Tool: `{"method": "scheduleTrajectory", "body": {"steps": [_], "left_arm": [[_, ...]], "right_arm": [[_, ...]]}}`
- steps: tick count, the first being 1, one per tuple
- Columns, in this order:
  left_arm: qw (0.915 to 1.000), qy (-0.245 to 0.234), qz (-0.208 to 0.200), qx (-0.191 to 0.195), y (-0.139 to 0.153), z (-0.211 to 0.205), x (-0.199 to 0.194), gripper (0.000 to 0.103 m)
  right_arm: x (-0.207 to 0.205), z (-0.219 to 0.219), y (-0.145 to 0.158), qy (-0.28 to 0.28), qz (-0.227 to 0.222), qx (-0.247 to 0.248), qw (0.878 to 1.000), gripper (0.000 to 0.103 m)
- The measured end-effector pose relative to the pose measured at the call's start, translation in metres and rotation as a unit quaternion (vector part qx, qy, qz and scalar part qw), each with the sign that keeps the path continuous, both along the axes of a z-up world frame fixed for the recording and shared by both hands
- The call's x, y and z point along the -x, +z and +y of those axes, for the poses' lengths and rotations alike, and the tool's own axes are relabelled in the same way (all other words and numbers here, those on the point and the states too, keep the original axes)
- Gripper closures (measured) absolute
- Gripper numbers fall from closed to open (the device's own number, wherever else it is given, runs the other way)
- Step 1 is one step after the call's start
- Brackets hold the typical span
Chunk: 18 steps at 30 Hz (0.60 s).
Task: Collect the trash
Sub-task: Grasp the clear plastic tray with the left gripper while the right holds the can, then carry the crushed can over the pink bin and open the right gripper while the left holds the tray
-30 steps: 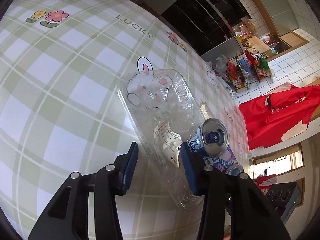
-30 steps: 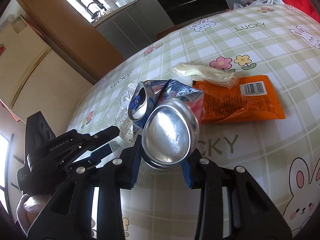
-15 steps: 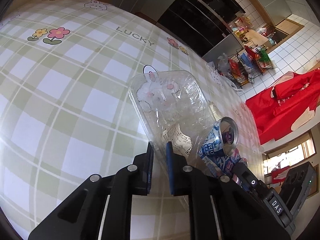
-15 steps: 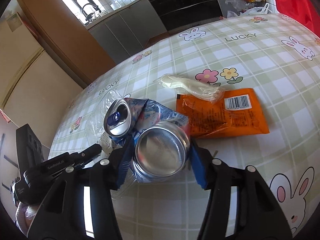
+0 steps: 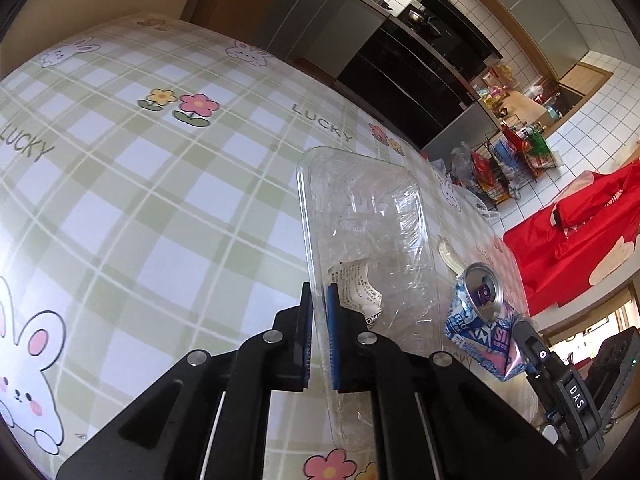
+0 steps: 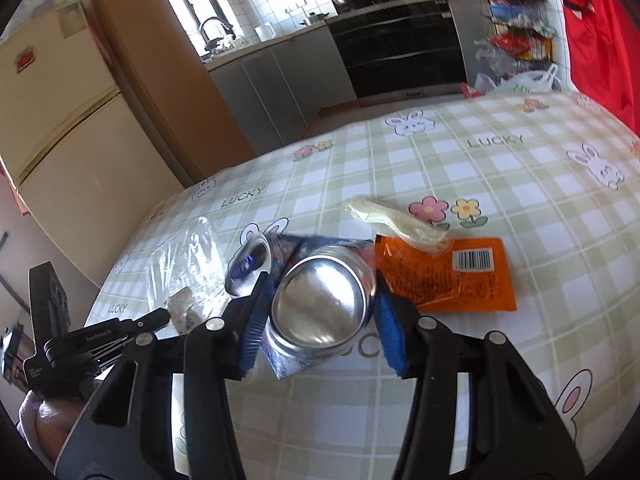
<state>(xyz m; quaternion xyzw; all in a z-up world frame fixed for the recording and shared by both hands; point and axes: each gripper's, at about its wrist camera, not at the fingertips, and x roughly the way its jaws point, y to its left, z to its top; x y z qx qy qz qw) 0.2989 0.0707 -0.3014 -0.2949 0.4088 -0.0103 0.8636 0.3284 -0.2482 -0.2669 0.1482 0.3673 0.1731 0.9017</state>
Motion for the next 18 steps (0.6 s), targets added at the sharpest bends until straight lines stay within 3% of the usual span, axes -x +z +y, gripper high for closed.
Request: {"method": "scheduleTrajectory", "body": {"steps": [1, 2, 3, 8, 18], "left_arm": [[1.0000, 0.007, -0.002, -0.003, 0.001, 0.006, 0.004, 0.096], [0.9998, 0.016, -0.006, -0.005, 0.003, 0.011, 0.008, 0.096], [0.9997, 0.023, -0.009, -0.007, 0.005, 0.017, 0.012, 0.097], [0.9985, 0.048, -0.017, -0.021, 0.012, 0.041, 0.027, 0.097], [0.9965, 0.054, -0.050, -0.040, 0.034, 0.044, 0.050, 0.097]], "right_arm": [[0.001, 0.001, 0.002, 0.002, -0.002, 0.001, 1.000, 0.060], [0.001, 0.002, 0.003, 0.005, -0.003, 0.002, 1.000, 0.076], [0.001, 0.003, 0.004, 0.005, -0.002, 0.006, 1.000, 0.080], [0.003, 0.004, 0.004, 0.008, -0.003, 0.003, 1.000, 0.080], [0.015, -0.008, 0.020, -0.002, -0.025, -0.006, 1.000, 0.080]]}}
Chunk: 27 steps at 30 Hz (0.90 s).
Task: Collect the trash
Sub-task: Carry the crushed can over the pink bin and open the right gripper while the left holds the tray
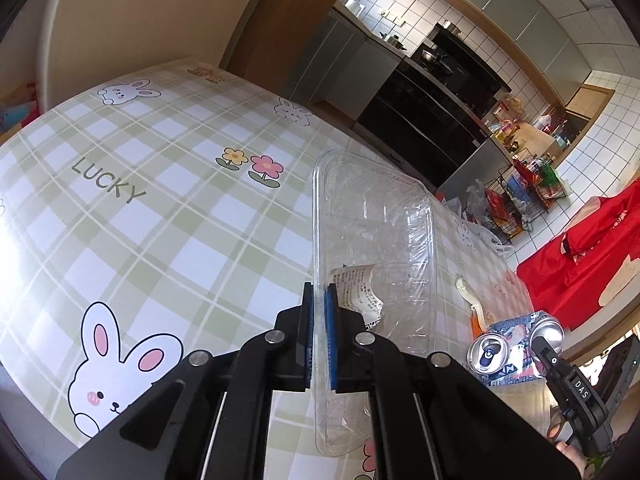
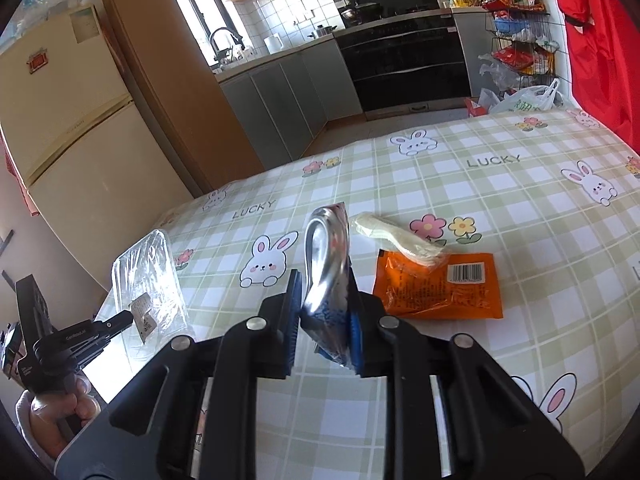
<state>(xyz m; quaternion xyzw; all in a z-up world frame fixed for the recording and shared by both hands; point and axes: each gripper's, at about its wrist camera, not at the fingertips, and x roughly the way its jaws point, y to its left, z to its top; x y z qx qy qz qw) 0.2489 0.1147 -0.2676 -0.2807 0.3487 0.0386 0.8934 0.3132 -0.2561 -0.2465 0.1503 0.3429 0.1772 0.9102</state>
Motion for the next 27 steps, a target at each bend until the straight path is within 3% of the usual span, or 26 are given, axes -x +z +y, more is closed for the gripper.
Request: {"method": "scheduleTrajectory", "body": {"steps": [14, 27], "left_arm": [[0.9983, -0.013, -0.053, -0.022, 0.069, -0.003, 0.051, 0.097], [0.9955, -0.026, -0.088, -0.023, 0.107, -0.007, 0.121, 0.097]], "right_arm": [[0.067, -0.011, 0.065, 0.016, -0.071, 0.001, 0.997, 0.080], [0.149, -0.026, 0.094, 0.043, -0.084, 0.006, 0.996, 0.080]]}}
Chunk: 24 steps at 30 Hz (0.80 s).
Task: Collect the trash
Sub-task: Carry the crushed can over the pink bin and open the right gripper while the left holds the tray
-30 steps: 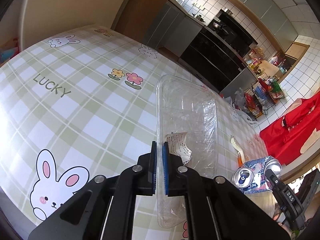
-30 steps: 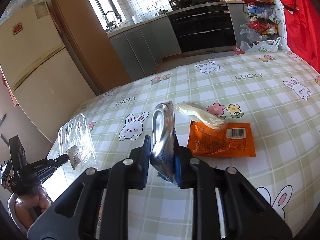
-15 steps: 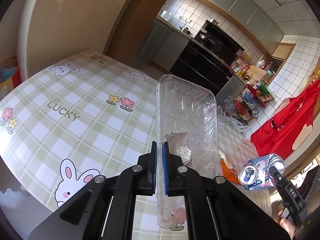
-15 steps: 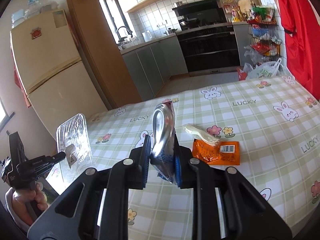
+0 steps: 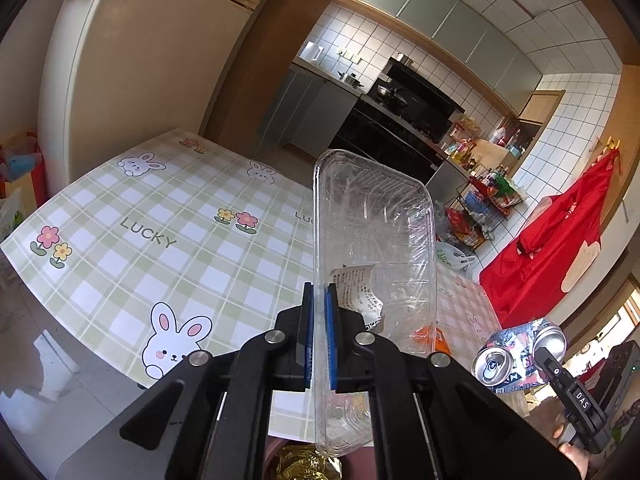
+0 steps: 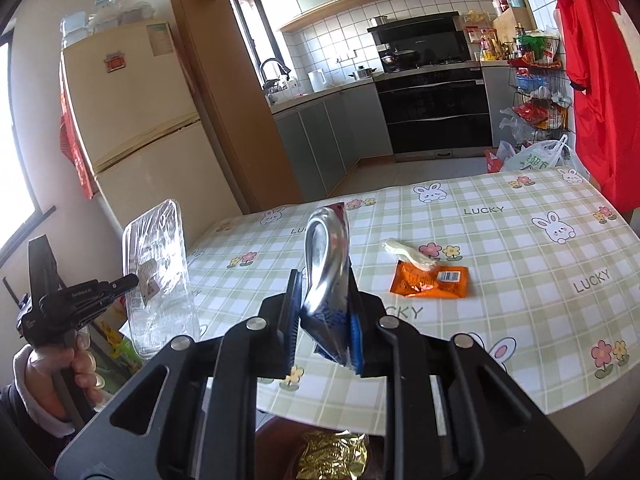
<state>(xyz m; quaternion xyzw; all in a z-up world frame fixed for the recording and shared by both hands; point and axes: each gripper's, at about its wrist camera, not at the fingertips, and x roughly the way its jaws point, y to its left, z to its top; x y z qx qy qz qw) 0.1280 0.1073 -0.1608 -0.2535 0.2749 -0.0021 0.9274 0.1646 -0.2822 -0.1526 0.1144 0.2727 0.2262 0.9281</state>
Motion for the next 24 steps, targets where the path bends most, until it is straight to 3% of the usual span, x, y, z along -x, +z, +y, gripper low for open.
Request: {"method": "scheduleTrajectory", "body": {"steps": [12, 20, 22, 24], "left_arm": [[0.9995, -0.015, -0.027, -0.005, 0.022, -0.007, 0.058, 0.097], [0.9991, -0.025, -0.034, 0.004, 0.026, -0.015, 0.066, 0.097], [0.9991, -0.025, -0.034, 0.003, 0.027, -0.015, 0.065, 0.097], [0.9991, -0.023, -0.034, 0.003, 0.027, -0.014, 0.064, 0.097]], "right_arm": [[0.074, 0.008, 0.008, 0.040, 0.003, 0.048, 0.998, 0.080], [0.087, 0.022, 0.010, 0.079, 0.014, 0.063, 0.995, 0.079], [0.086, 0.025, 0.009, 0.086, 0.019, 0.067, 0.994, 0.077], [0.085, 0.026, 0.008, 0.086, 0.016, 0.071, 0.994, 0.065]]}}
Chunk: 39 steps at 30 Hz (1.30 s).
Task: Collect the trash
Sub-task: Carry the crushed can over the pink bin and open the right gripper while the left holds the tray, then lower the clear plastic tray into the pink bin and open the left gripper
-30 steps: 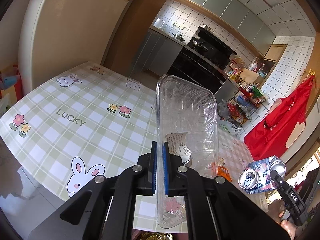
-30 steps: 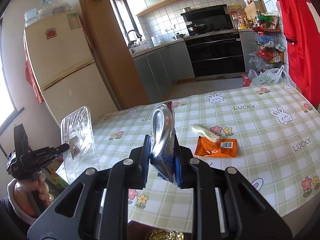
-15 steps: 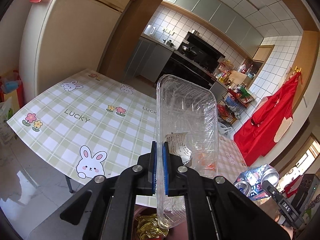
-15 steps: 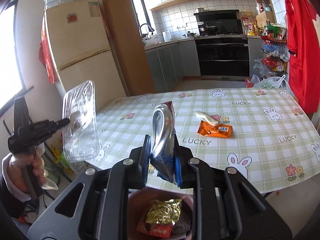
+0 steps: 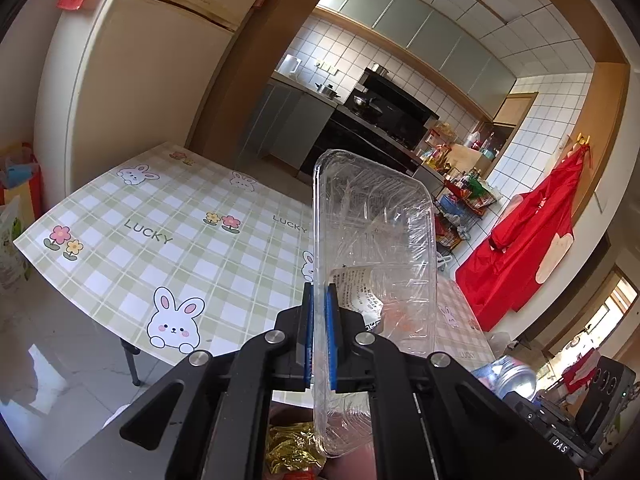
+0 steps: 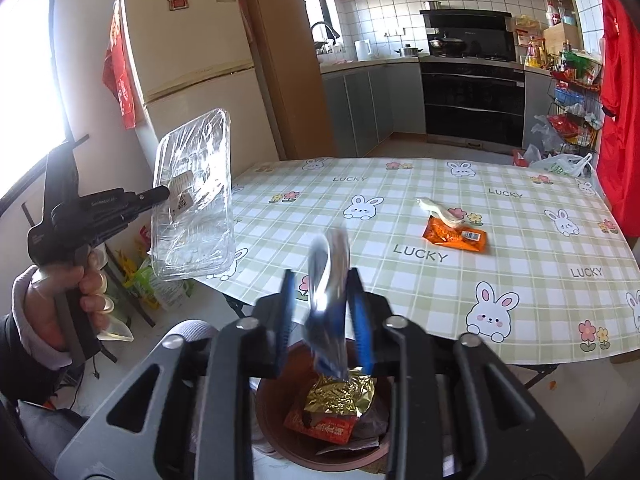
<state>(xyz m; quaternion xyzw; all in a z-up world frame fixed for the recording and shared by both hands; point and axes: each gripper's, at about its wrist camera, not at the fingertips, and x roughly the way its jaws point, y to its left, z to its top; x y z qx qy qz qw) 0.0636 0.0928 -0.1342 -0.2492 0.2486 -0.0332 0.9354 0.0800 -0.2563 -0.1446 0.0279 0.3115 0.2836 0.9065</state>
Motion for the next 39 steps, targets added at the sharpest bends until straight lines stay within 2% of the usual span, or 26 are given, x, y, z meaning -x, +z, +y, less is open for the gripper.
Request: {"method": "scheduleTrajectory", "body": {"steps": [2, 4, 6, 7, 9, 10, 21, 26, 30, 36, 39], "left_arm": [[1.0000, 0.001, 0.002, 0.000, -0.001, 0.001, -0.001, 0.097], [1.0000, 0.001, 0.005, 0.001, -0.003, 0.001, -0.004, 0.097], [1.0000, -0.001, 0.006, 0.002, -0.004, 0.001, -0.004, 0.097], [1.0000, -0.002, 0.007, 0.000, -0.005, 0.000, -0.005, 0.097], [1.0000, -0.003, 0.009, -0.003, -0.006, -0.001, -0.005, 0.097], [0.9999, -0.008, 0.010, -0.003, -0.006, -0.003, -0.005, 0.097], [0.9960, -0.083, 0.015, -0.031, -0.011, -0.046, 0.003, 0.097], [0.9925, -0.109, 0.016, -0.052, -0.014, -0.067, 0.007, 0.097], [0.9894, -0.125, 0.020, -0.072, -0.019, -0.079, 0.009, 0.097], [0.9838, -0.145, 0.026, -0.103, -0.028, -0.094, 0.011, 0.097], [0.9823, -0.152, 0.027, -0.106, -0.031, -0.098, 0.010, 0.097]], "right_arm": [[-0.001, 0.001, 0.001, -0.001, -0.001, 0.002, 1.000, 0.060], [-0.002, -0.001, 0.002, -0.009, -0.001, 0.001, 1.000, 0.052], [-0.003, -0.003, 0.004, -0.019, -0.005, 0.000, 1.000, 0.034], [-0.003, -0.004, 0.006, -0.028, -0.010, 0.002, 1.000, 0.029], [-0.002, -0.005, 0.011, -0.045, -0.025, 0.009, 0.999, 0.008], [-0.001, -0.006, 0.014, -0.056, -0.036, 0.013, 0.998, 0.007], [0.001, -0.045, 0.039, -0.164, -0.088, 0.016, 0.982, 0.006], [-0.002, -0.059, 0.039, -0.217, -0.075, 0.016, 0.973, 0.006], [-0.003, -0.069, 0.039, -0.227, -0.073, -0.010, 0.971, 0.006], [-0.007, -0.070, 0.036, -0.209, -0.061, -0.009, 0.976, 0.006], [-0.005, -0.067, 0.034, -0.206, -0.062, -0.006, 0.977, 0.006]]}}
